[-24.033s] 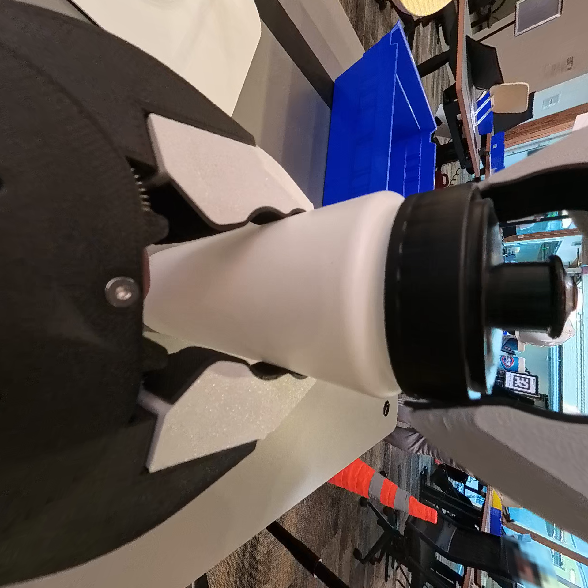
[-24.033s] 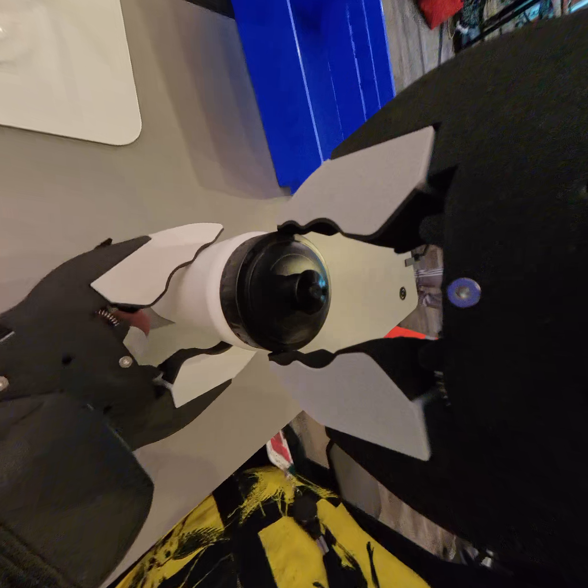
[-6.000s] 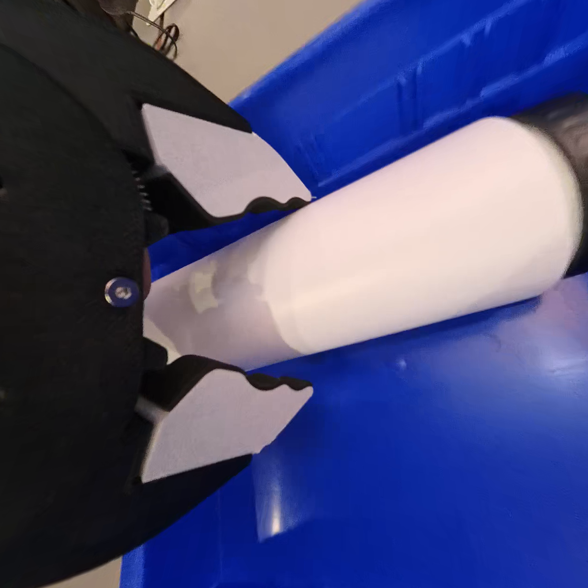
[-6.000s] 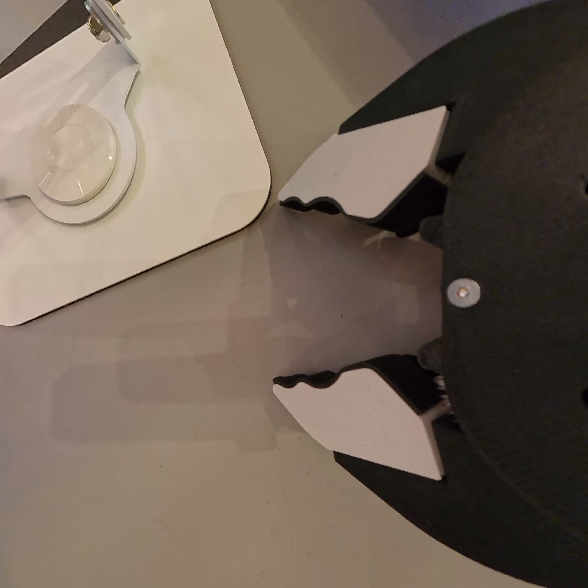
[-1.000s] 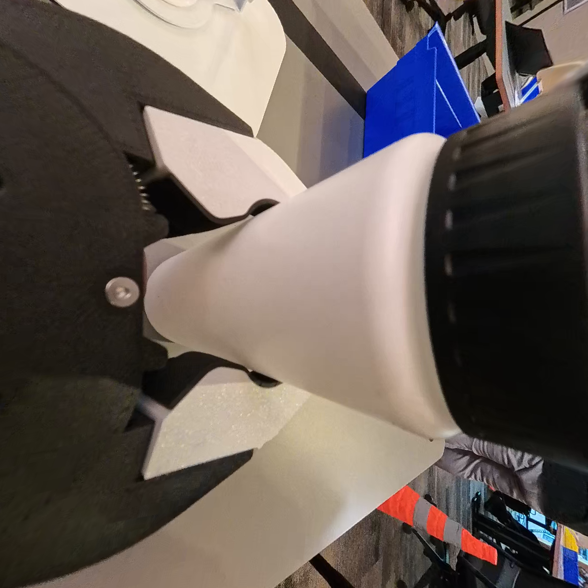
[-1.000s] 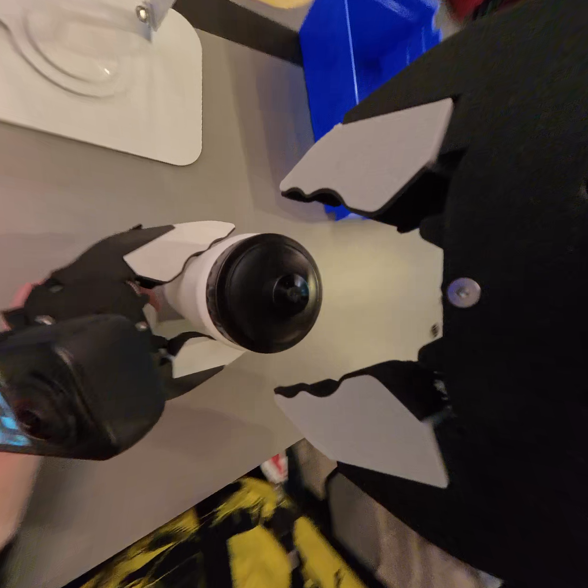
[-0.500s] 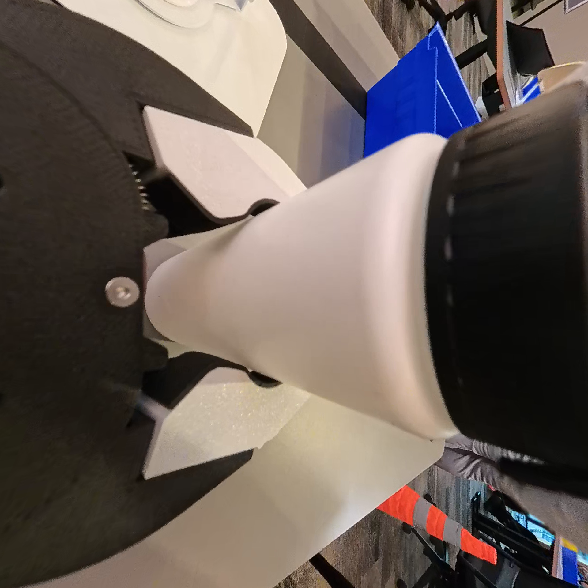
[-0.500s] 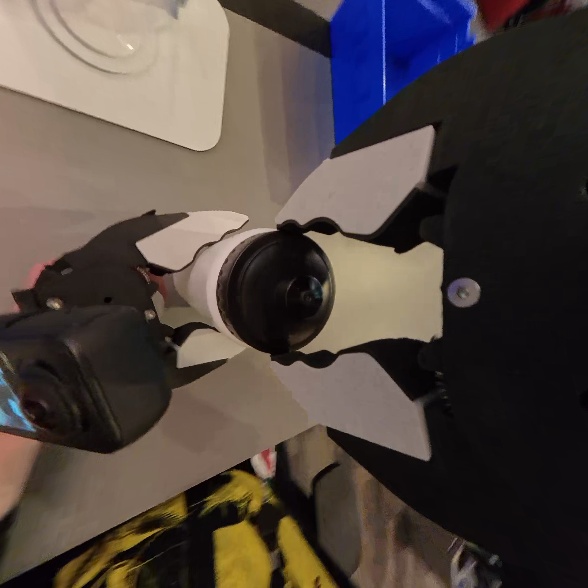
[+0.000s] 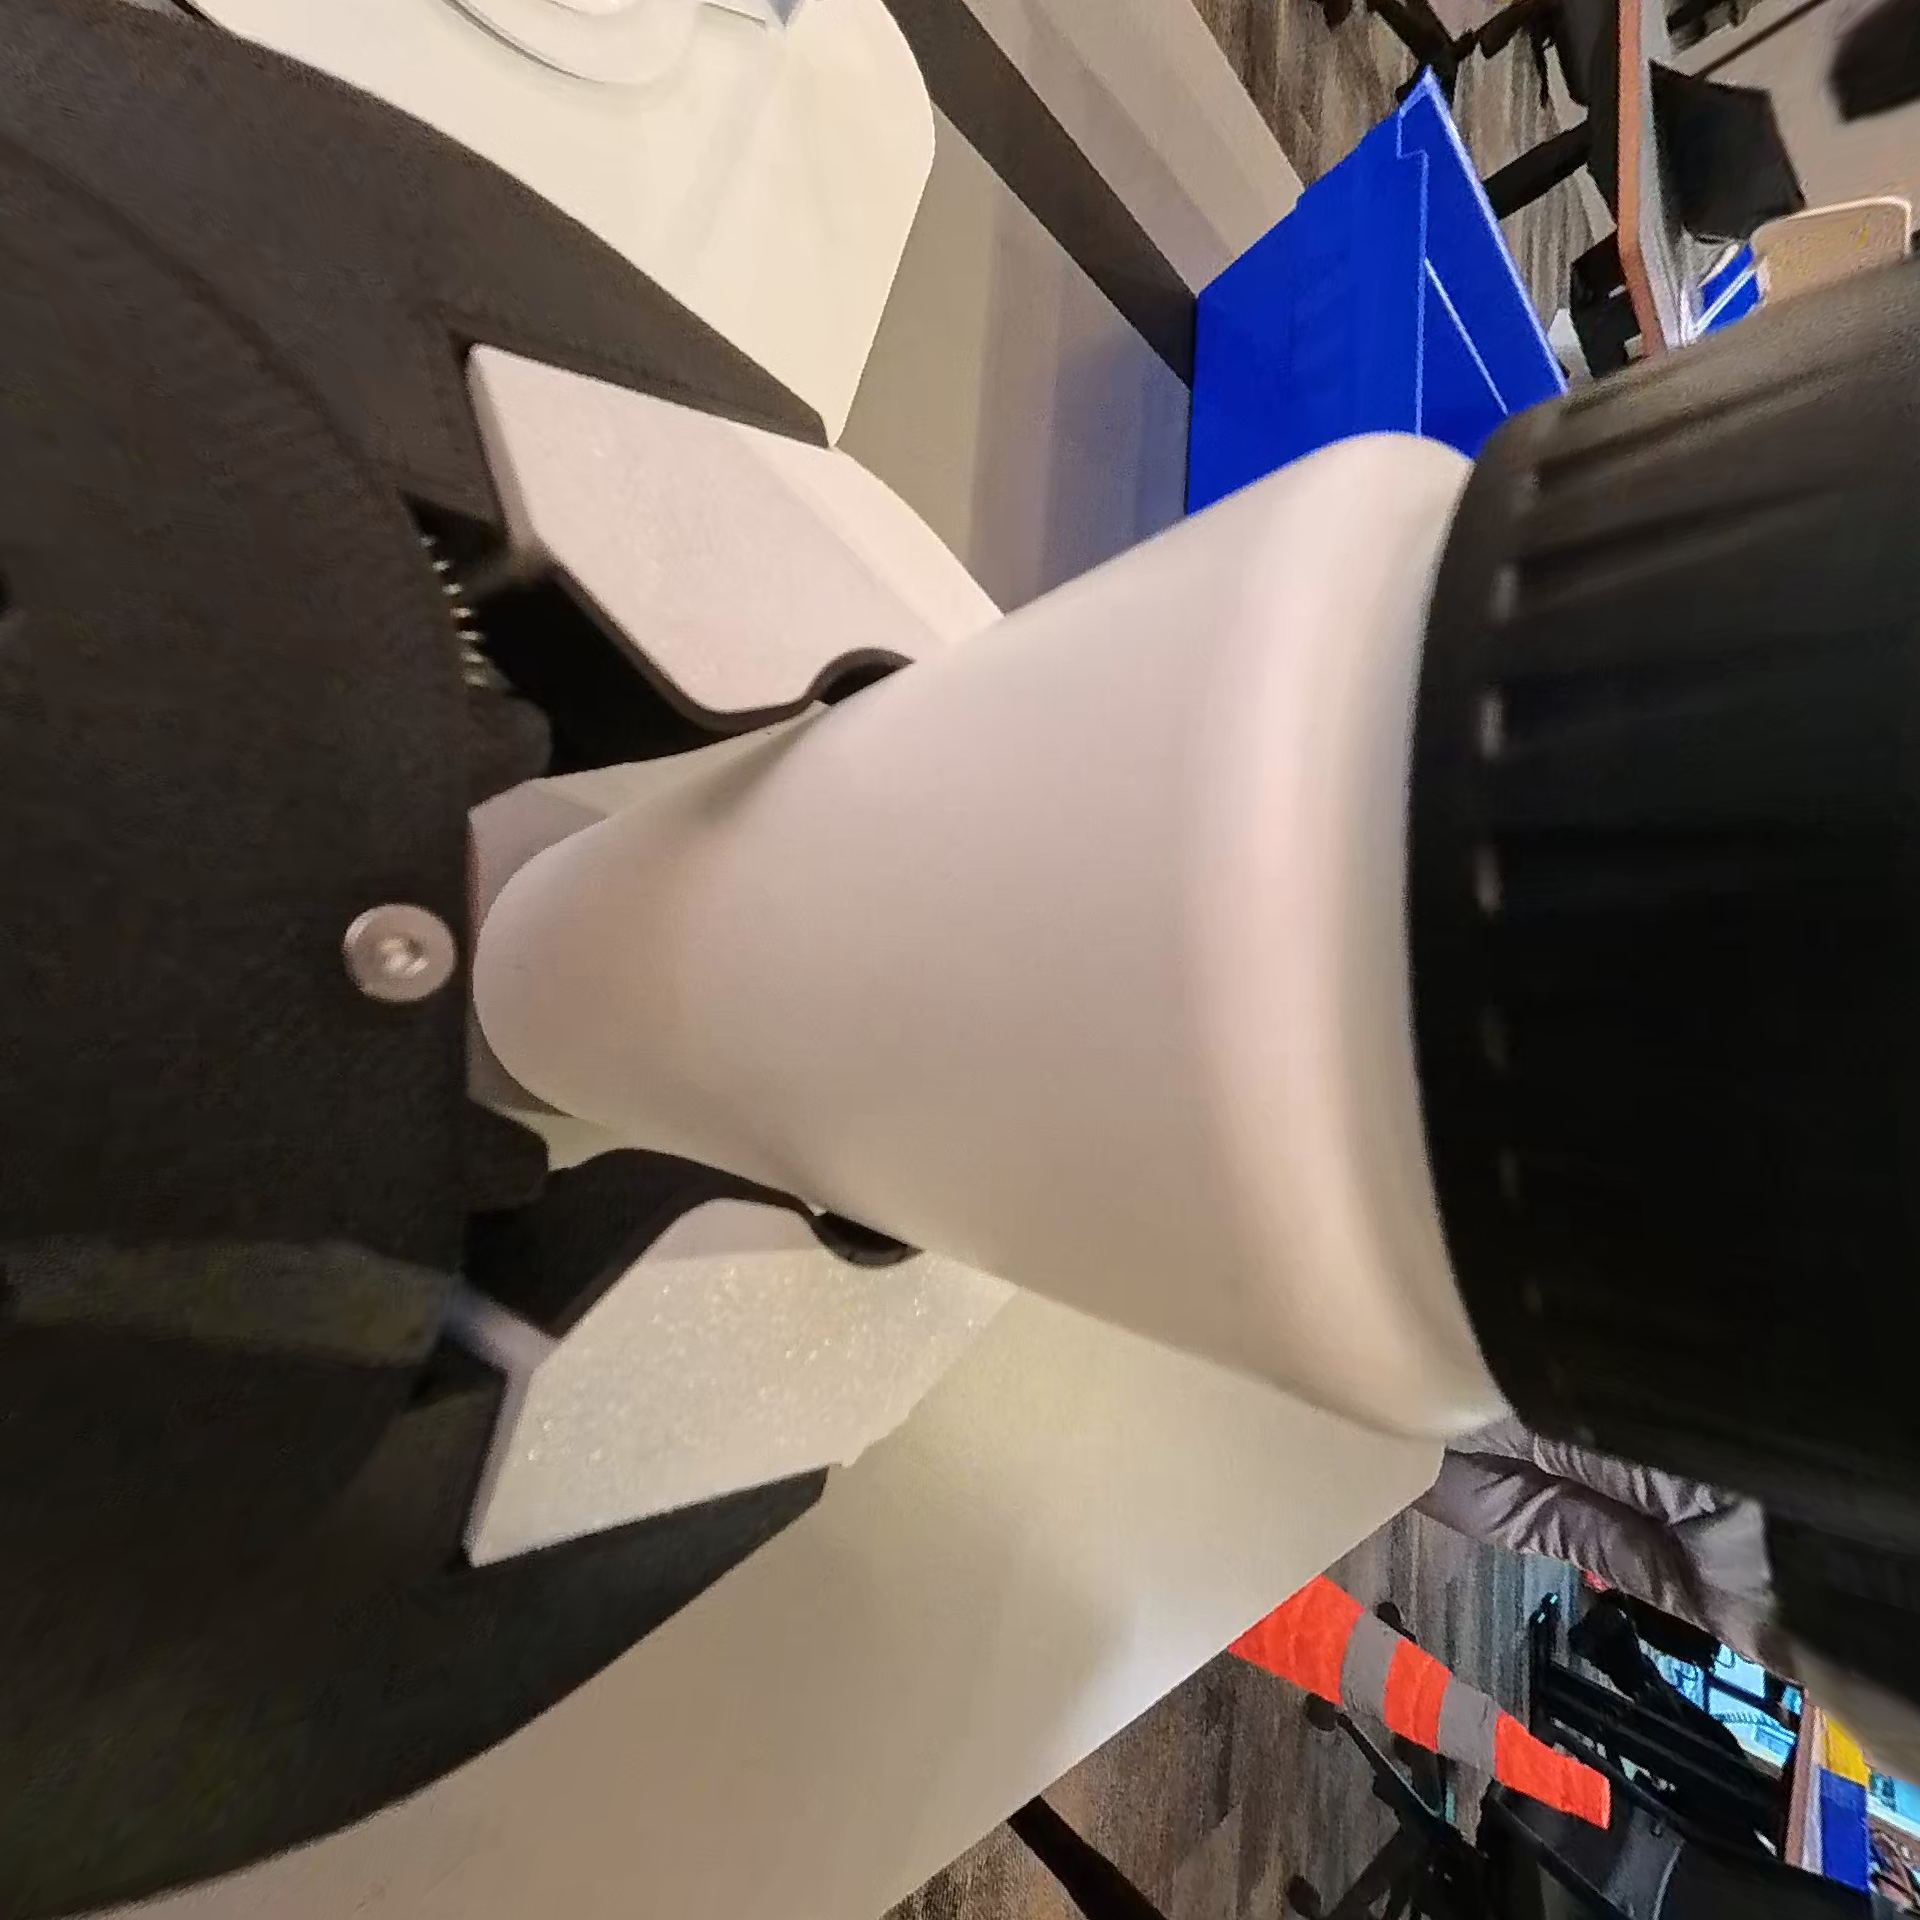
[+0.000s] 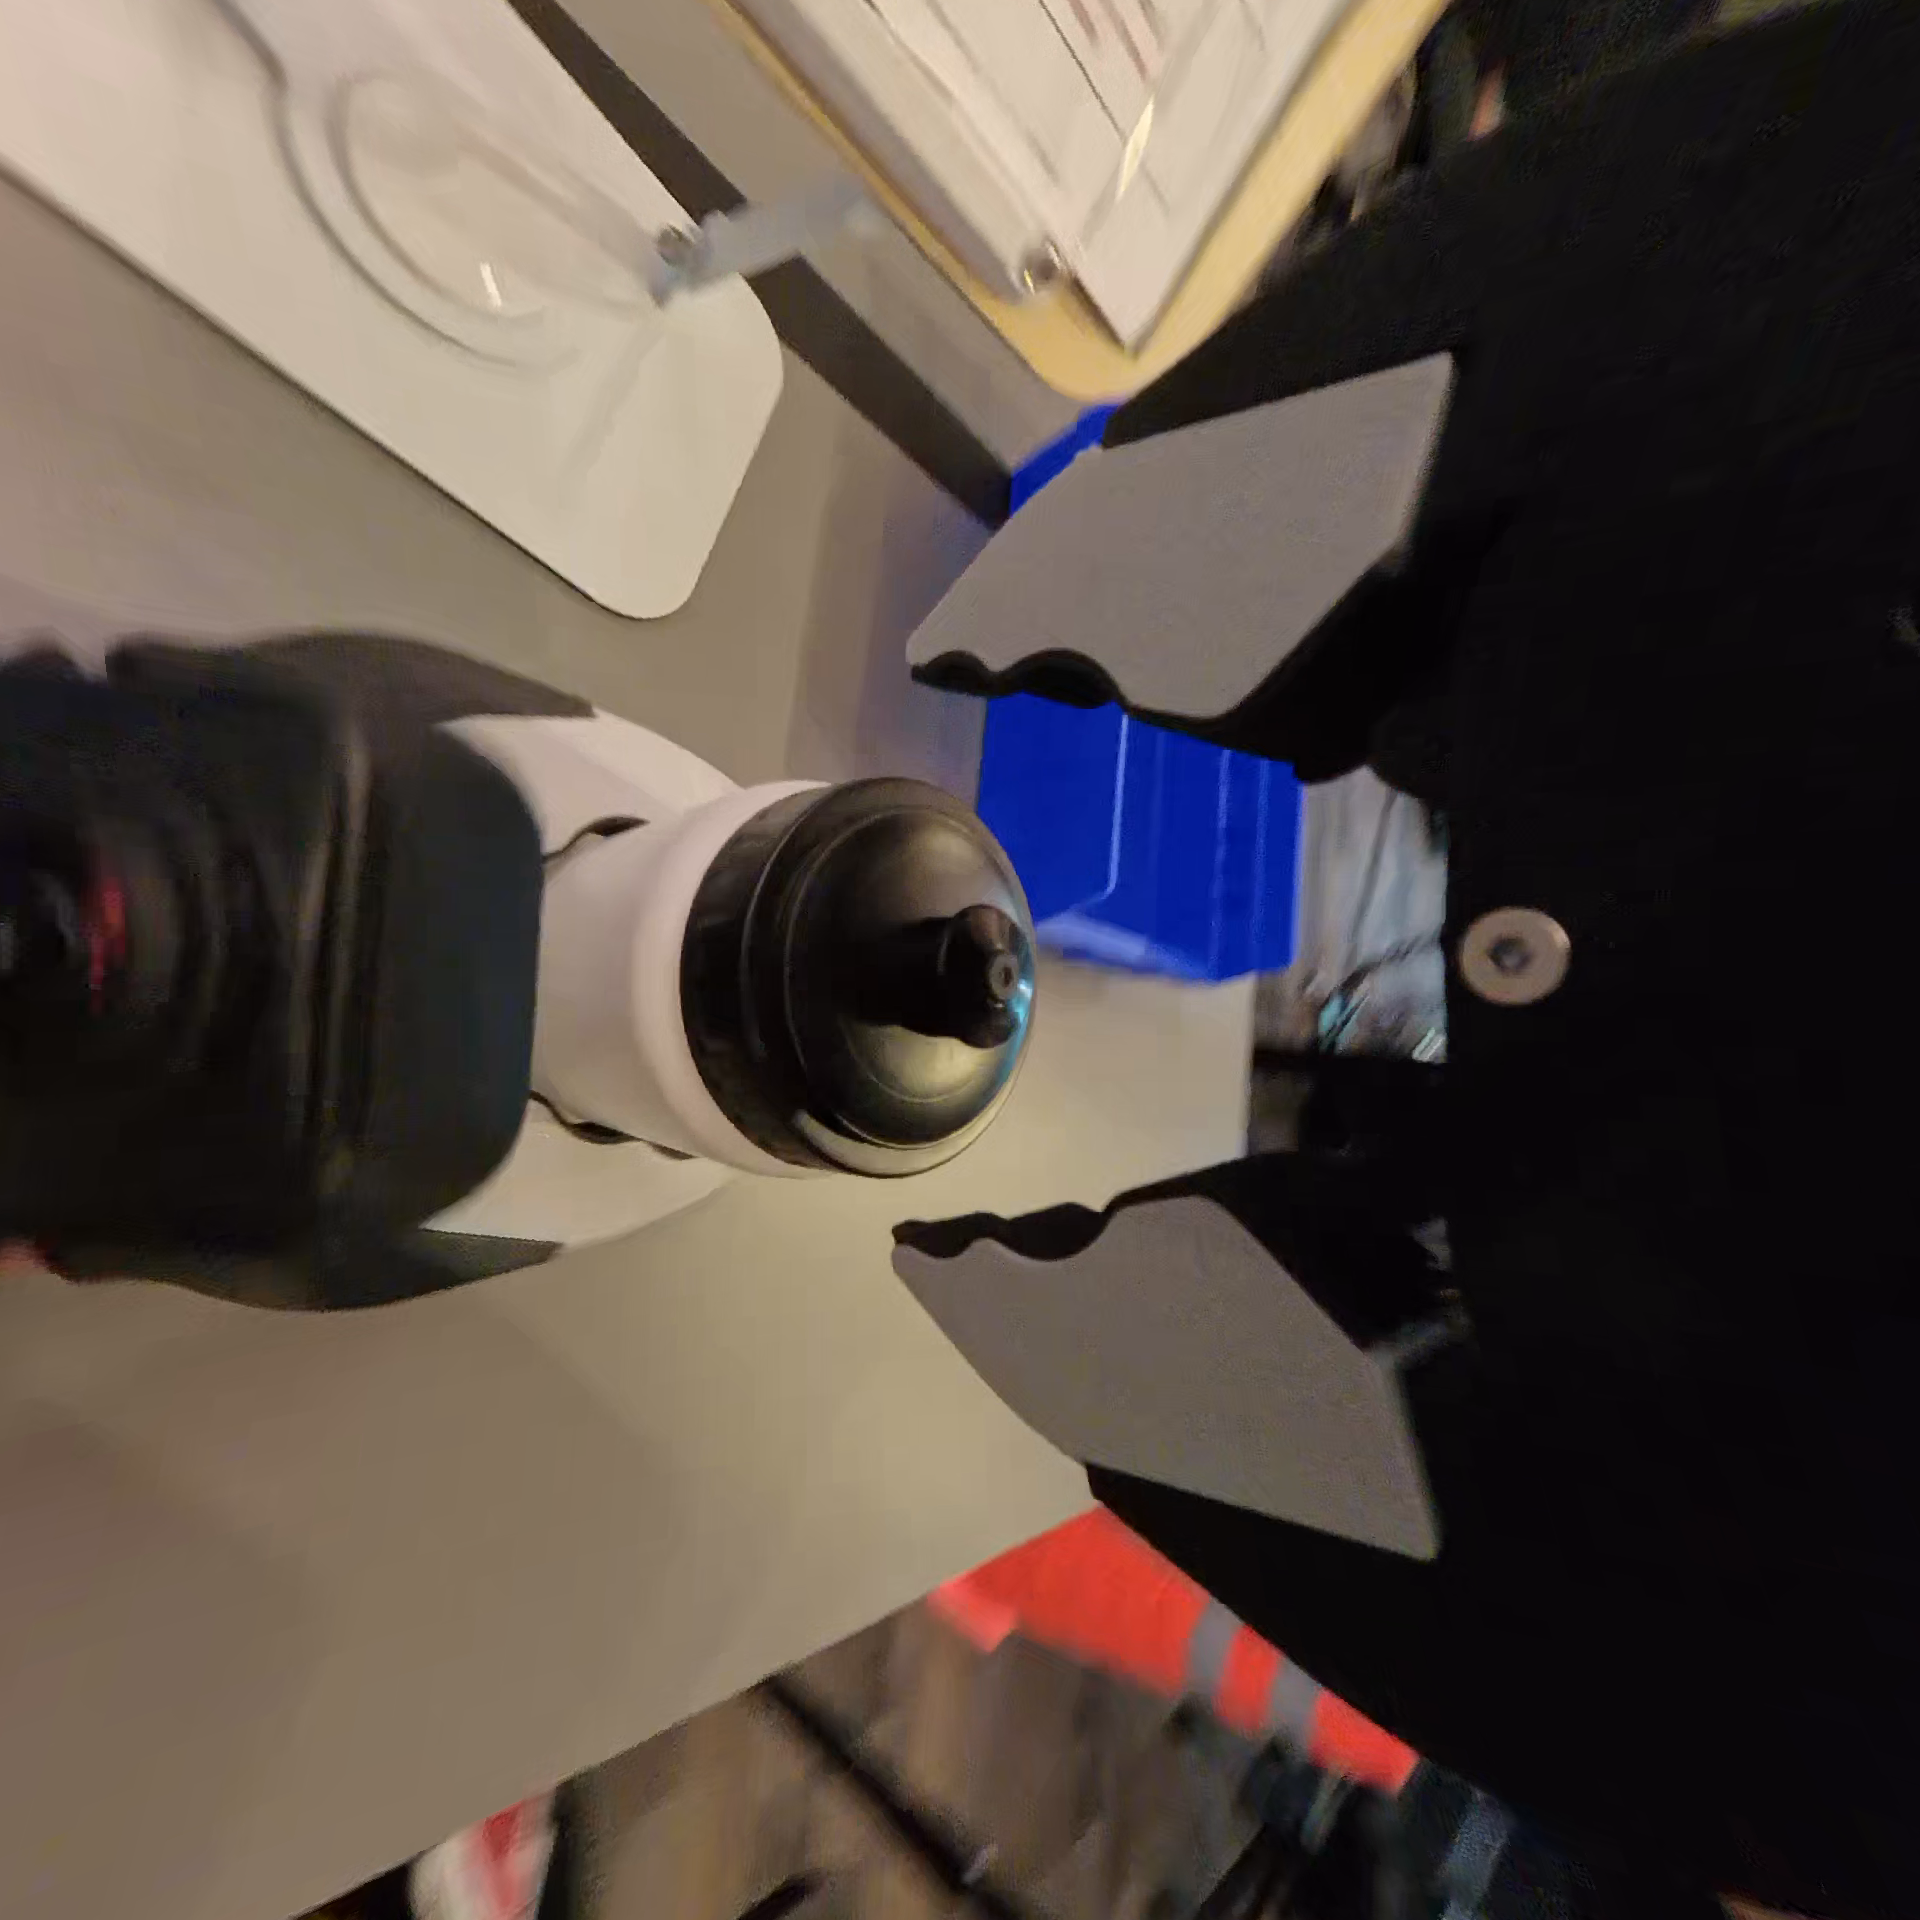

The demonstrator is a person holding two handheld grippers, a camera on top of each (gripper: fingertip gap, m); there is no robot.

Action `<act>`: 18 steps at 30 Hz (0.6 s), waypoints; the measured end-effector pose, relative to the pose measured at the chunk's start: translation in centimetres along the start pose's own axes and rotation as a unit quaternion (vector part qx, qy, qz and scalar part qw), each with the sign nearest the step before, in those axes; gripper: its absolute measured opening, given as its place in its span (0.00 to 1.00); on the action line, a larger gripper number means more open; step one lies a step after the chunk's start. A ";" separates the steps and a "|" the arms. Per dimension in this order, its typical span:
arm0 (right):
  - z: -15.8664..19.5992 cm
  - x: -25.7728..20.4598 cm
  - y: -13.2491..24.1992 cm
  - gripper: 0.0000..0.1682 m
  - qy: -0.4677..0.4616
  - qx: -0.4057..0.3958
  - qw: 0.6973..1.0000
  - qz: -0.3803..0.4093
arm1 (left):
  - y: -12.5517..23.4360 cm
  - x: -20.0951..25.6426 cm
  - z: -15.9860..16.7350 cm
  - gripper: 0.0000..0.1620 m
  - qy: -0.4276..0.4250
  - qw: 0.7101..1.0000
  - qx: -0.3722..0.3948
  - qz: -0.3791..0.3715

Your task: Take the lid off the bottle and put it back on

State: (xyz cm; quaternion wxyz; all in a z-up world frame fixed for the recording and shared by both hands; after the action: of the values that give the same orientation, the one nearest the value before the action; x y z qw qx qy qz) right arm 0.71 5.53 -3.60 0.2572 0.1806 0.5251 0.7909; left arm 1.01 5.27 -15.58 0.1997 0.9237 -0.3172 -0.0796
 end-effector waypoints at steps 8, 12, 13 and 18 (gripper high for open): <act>0.8 -0.3 0.0 0.43 -0.239 0.165 0.947 -0.134 | 0.0 0.0 0.0 0.60 0.000 1.000 0.000 -0.001; 0.5 -0.5 -0.7 0.43 -0.227 0.145 0.955 -0.125 | 0.0 0.0 0.0 0.60 0.001 1.000 -0.001 -0.002; 0.5 -0.5 -0.7 0.42 -0.214 0.142 0.959 -0.118 | 0.0 0.0 0.0 0.60 0.001 1.000 0.000 -0.001; 0.4 -0.4 -0.5 0.42 -0.090 0.080 0.989 -0.081 | -0.1 0.0 0.0 0.59 -0.001 1.000 0.000 -0.001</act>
State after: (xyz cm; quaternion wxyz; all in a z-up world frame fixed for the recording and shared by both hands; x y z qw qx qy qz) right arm 1.37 5.72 -3.97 0.3513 0.2277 0.5744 0.7034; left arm 1.07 5.30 -15.58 0.1994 0.9240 -0.3163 -0.0805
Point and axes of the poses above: each gripper's, where its closed fingertips meet, y back along the fingers, z out of its underside, x = y × z across the jaws, the point moved 4 cm from there along y, back along the fingers, and after that the axes turned 10 degrees about -x, right-handed, at the moved point
